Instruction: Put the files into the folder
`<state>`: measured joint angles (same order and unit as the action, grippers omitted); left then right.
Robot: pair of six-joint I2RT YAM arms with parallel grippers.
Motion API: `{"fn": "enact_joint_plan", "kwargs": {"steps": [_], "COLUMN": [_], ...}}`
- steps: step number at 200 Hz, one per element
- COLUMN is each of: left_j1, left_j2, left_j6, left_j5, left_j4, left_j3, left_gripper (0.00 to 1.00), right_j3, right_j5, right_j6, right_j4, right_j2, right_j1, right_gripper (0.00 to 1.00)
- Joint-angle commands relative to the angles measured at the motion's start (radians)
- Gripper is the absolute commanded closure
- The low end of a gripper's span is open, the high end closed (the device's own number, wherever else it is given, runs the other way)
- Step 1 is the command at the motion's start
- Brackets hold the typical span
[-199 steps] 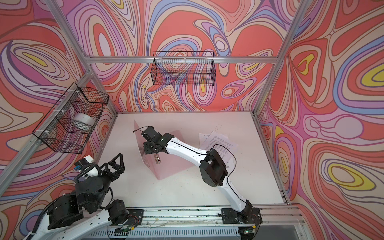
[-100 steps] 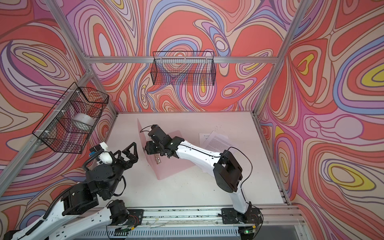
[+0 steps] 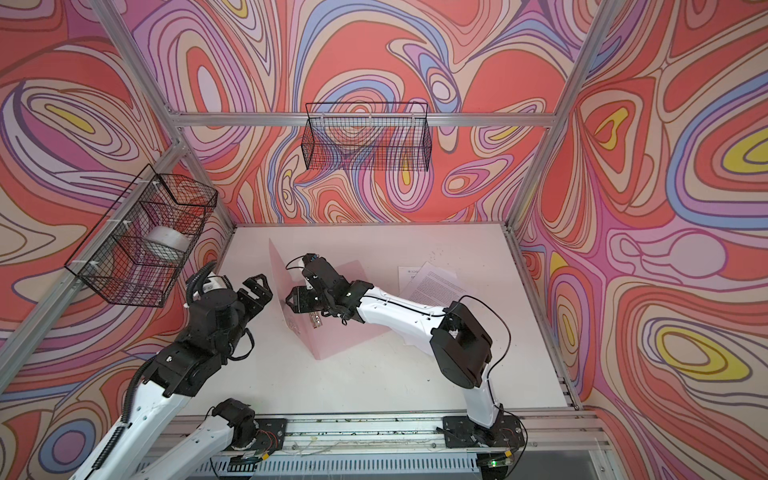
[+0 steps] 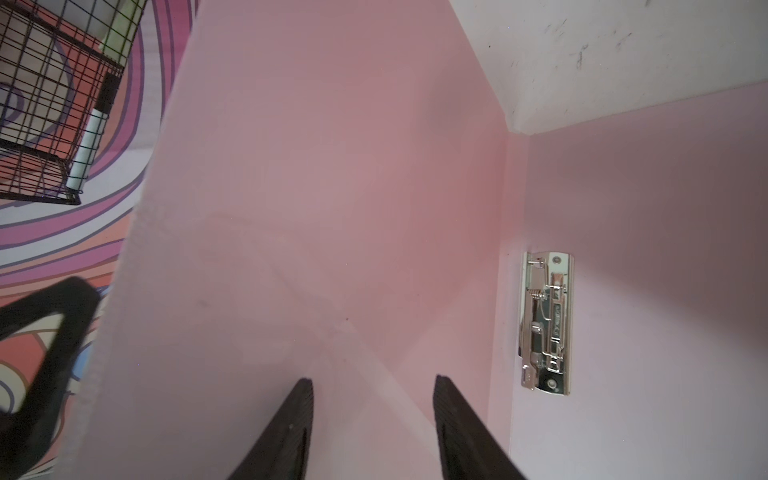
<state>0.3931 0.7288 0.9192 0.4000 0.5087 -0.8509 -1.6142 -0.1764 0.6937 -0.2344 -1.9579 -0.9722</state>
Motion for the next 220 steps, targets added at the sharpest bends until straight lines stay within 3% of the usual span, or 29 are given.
{"fn": "enact_joint_plan", "kwargs": {"steps": [1,47,79,99,141,171,179,220], "left_j1": [-0.031,-0.07,-0.113,-0.126,-0.134,-0.143,-0.148,-0.203], "left_j2": [0.033,0.087,0.111,0.111,0.097,0.08,0.077,0.085], "left_j6": [-0.002,-0.004,0.027,0.031,-0.004,-0.028,-0.039,-0.169], "left_j5": [-0.215,-0.294,-0.36,-0.37,-0.313,-0.309,-0.312,-0.417], "left_j4": [-0.051,-0.122,-0.171,-0.187,-0.154,-0.148,-0.143,-0.159], "left_j3": [0.002,0.005,0.044,0.067,0.07,0.07,0.066,0.047], "left_gripper": [0.03,0.03,0.09,0.23,0.78,0.9,1.0,1.0], "right_j3": [-0.003,-0.007,-0.001,0.002,0.0,0.005,0.004,0.028], "right_j5": [0.015,0.025,0.026,0.041,0.058,0.056,0.064,0.131], "right_j6": [-0.011,-0.017,-0.016,-0.02,-0.016,-0.009,-0.016,-0.062], "right_j4": [-0.005,-0.023,-0.025,-0.031,-0.043,-0.046,-0.059,-0.159], "right_j2": [0.026,0.016,0.018,0.025,0.026,0.022,0.025,0.052], "right_j1": [-0.006,-0.006,-0.007,-0.006,-0.007,-0.006,-0.005,0.044], "right_gripper": [0.51,0.51,0.52,0.53,0.55,0.55,0.55,0.55]}}
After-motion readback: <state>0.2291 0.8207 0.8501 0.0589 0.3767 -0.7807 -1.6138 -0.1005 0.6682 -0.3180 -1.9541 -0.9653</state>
